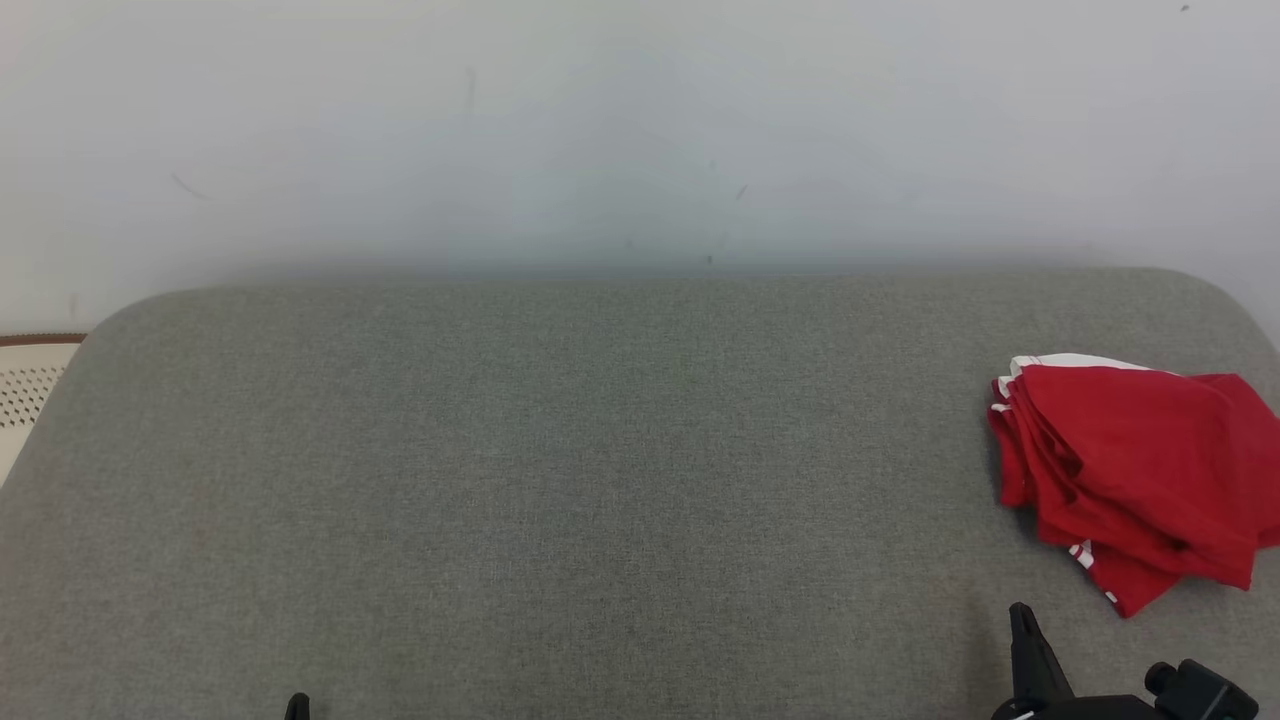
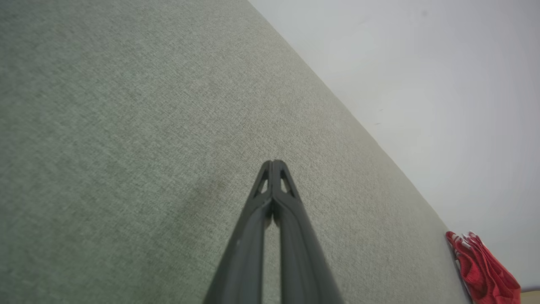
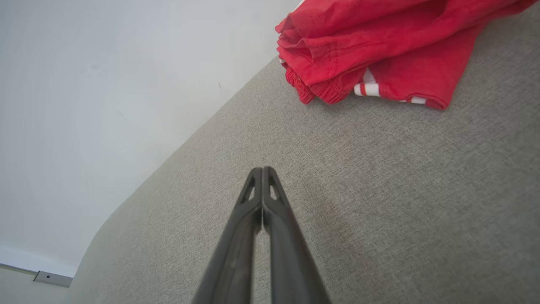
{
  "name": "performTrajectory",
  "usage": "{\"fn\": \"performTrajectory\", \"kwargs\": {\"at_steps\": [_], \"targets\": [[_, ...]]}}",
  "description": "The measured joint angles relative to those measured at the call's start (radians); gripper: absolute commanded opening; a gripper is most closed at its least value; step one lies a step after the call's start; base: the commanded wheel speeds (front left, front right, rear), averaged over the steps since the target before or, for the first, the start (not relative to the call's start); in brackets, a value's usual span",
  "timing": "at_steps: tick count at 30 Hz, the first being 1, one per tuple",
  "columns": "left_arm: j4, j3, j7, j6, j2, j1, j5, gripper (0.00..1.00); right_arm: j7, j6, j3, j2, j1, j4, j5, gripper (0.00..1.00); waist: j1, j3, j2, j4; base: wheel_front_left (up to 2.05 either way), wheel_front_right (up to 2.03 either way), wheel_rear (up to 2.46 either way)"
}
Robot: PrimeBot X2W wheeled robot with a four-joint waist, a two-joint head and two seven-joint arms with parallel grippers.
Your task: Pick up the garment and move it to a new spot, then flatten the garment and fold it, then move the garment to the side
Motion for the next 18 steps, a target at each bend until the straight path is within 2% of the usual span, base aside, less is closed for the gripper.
{"fn": "performTrajectory", "kwargs": {"at_steps": [18], "targets": [[-0.013,0.017,0.056,-0.022,0.000,-0.018,-0.228,0.00,0.056,0.000,-0.043,0.000,-0.006,-0.028,0.255,0.00,0.0000,0.008,0.0000,0.008,0.00,0.00,0.00]]}}
